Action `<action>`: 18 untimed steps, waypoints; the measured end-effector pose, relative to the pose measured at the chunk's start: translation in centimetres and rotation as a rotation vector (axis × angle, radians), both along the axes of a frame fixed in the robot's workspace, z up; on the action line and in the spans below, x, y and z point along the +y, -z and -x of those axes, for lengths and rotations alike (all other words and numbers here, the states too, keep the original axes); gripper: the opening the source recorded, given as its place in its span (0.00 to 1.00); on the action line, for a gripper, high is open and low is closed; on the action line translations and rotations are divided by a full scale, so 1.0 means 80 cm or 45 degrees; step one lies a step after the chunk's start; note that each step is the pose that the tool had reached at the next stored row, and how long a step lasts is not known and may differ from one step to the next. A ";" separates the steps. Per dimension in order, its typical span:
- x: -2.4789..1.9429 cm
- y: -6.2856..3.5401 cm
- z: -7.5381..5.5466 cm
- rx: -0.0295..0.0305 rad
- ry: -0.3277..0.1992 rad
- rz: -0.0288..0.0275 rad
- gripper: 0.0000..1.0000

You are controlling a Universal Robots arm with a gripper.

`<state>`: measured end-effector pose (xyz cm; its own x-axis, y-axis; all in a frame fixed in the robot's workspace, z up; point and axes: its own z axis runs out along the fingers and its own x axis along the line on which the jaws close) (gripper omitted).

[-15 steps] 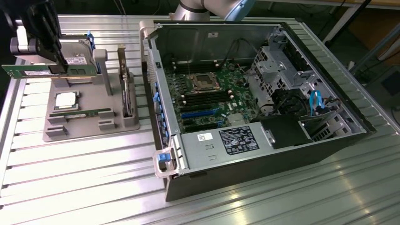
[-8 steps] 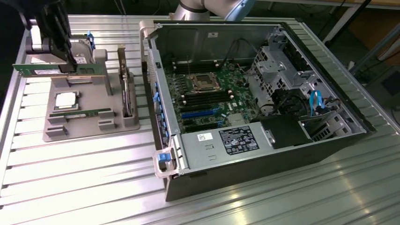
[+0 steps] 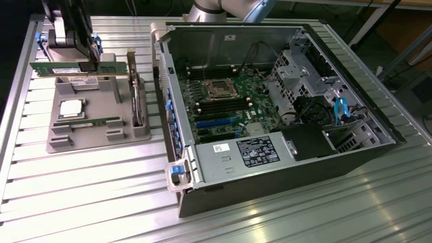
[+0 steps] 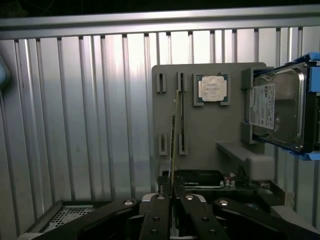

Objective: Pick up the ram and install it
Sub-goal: 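Pick up the ram and move it above insertion slot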

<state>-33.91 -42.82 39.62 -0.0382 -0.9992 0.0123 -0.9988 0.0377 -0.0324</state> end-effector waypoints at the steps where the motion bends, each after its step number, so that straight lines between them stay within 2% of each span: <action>1: 0.0000 -0.001 -0.003 0.0000 0.000 0.0000 0.13; 4: 0.0000 -0.004 -0.023 0.0001 -0.001 0.0000 0.13; 9: 0.0000 -0.005 -0.034 0.0001 -0.001 0.0000 0.13; 17: 0.0000 -0.007 -0.095 0.0036 -0.002 0.0000 0.13; 18: 0.0000 -0.007 -0.095 0.0037 -0.002 0.0000 0.13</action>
